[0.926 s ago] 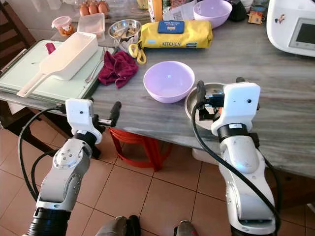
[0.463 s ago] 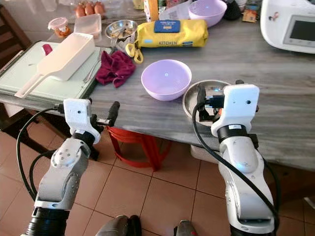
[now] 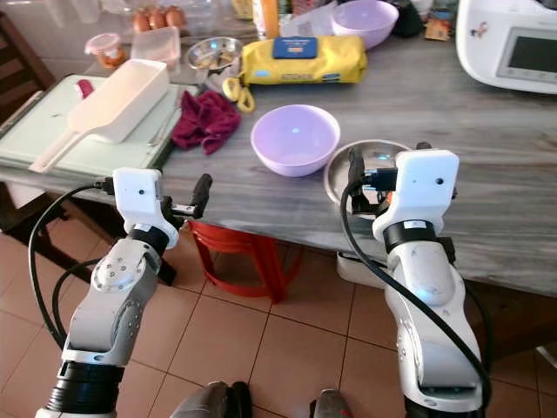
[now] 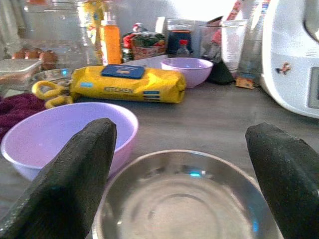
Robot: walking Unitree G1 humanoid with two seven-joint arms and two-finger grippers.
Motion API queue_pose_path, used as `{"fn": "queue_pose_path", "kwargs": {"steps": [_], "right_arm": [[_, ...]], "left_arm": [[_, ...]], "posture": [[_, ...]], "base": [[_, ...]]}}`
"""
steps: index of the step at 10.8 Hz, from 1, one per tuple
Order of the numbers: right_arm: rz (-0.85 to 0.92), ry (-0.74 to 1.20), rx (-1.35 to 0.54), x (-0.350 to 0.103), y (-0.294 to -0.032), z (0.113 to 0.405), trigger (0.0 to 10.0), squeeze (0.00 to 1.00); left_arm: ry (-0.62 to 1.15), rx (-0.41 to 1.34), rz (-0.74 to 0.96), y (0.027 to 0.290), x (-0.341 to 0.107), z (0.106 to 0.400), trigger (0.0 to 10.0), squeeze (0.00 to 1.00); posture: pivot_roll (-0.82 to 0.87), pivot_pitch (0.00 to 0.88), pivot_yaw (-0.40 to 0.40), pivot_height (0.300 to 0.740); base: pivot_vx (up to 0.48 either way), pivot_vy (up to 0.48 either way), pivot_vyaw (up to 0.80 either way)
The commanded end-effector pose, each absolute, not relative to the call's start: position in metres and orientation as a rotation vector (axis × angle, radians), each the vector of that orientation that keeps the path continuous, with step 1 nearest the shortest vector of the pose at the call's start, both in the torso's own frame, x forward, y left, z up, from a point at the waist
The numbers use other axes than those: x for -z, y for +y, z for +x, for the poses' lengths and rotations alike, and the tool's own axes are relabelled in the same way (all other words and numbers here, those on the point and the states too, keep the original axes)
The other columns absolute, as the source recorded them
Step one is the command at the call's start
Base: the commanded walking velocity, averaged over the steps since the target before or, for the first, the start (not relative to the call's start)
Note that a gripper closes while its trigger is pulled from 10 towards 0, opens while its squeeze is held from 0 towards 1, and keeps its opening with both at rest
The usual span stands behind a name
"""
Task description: Setting the table
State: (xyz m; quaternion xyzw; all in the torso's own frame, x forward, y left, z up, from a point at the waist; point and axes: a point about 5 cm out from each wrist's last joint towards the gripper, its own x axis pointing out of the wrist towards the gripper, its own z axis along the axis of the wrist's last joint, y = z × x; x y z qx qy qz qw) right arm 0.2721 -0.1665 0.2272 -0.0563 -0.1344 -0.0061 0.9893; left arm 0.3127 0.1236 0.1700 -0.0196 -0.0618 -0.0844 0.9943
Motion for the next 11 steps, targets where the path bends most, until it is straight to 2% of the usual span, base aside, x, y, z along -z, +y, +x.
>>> {"fn": "queue_pose_path", "kwargs": {"steps": [1, 11], "right_arm": [[-0.108, -0.279, -0.005, -0.2278, -0.1629, 0.2718, 10.0, 0.0], [-0.096, -0.276, -0.006, -0.2264, -0.1637, 0.2736, 10.0, 0.0]], "left_arm": [[-0.102, 0.154, -0.023, 0.1283, -0.1664, 0.3127, 10.0, 0.0], [-0.086, 0.15, 0.023, 0.1276, -0.1652, 0.3134, 10.0, 0.0]], "posture": [[-0.14, 0.173, 0.115, 0.74], [-0.14, 0.175, 0.118, 0.74]], "base": [[0.0, 0.0, 0.0], [0.0, 0.0, 0.0]]}}
